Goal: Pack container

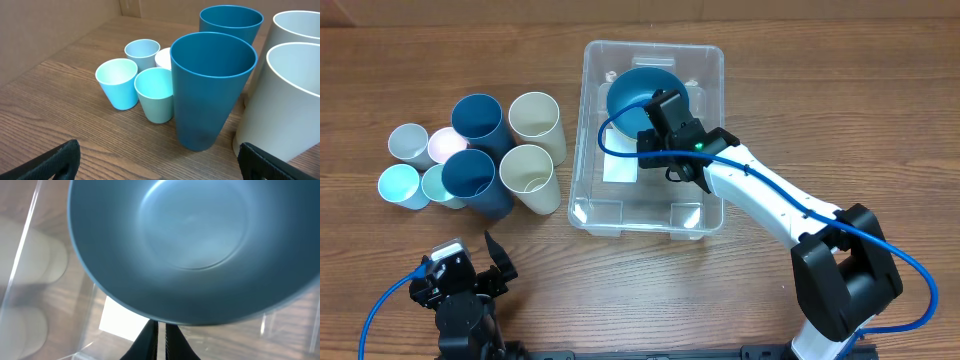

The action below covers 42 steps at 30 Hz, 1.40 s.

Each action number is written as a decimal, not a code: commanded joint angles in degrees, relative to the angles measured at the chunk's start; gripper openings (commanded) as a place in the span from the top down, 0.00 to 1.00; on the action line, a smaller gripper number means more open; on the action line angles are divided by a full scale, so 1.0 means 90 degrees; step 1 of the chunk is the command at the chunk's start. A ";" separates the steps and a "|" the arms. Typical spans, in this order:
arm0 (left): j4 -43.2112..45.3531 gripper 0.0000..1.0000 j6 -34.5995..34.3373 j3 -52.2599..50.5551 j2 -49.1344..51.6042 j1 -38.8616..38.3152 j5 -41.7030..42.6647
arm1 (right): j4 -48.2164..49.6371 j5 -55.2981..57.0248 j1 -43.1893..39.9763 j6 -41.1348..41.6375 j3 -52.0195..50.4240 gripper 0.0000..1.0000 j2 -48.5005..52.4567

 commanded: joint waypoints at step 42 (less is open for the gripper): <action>-0.0328 0.00 -0.0833 0.1911 -0.0022 0.0034 0.1851 | -0.3186 -0.0410 -0.4690 0.1015 0.0352 0.00 -0.3589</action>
